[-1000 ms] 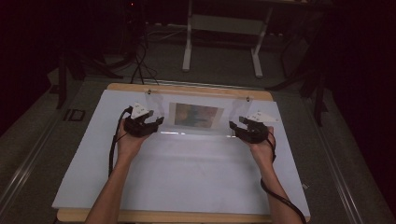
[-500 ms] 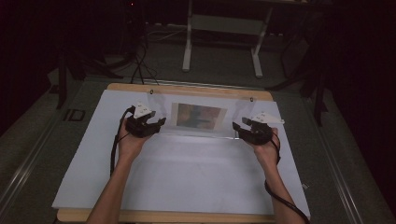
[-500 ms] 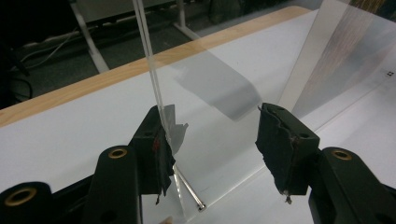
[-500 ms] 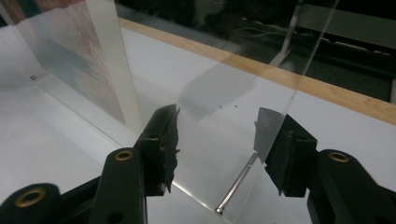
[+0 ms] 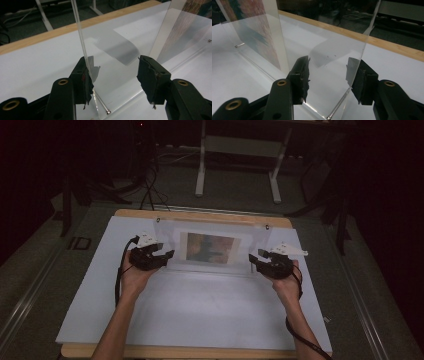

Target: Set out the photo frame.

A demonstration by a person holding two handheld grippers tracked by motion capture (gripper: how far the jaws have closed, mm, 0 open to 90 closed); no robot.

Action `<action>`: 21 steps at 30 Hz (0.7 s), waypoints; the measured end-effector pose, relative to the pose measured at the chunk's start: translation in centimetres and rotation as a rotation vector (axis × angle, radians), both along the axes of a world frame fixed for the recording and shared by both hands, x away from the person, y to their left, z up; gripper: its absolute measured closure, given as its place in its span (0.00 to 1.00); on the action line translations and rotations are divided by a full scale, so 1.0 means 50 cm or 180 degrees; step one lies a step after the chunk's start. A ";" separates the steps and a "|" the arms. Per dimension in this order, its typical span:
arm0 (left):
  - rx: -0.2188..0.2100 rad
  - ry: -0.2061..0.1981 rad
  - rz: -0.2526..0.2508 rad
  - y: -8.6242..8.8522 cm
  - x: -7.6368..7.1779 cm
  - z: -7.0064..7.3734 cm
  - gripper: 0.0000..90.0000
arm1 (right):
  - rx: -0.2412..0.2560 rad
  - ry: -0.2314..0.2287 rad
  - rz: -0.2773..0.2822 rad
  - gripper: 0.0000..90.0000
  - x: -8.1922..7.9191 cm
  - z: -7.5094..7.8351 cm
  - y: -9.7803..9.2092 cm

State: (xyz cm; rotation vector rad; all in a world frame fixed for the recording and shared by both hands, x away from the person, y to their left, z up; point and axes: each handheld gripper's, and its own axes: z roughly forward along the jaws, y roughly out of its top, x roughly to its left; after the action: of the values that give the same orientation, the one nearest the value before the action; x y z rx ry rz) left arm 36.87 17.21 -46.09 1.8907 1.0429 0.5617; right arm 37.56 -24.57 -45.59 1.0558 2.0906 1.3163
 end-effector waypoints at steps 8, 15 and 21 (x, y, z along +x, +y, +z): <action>-0.0012 0.0073 0.0048 0.007 -0.028 0.005 0.51 | 0.0021 0.0046 0.0034 0.58 -0.014 0.001 0.006; -0.0038 0.0141 0.0054 0.011 -0.050 0.008 0.51 | 0.0051 0.0069 0.0049 0.58 -0.040 0.007 0.009; -0.0059 0.0162 0.0075 0.010 -0.067 0.008 0.51 | 0.0053 0.0091 0.0058 0.58 -0.054 0.009 0.008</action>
State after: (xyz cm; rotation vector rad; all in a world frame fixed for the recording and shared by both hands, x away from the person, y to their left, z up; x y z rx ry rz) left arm 33.51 17.69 -45.68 1.8874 1.1010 0.5180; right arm 34.85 -24.16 -45.16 1.0712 2.1184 1.3370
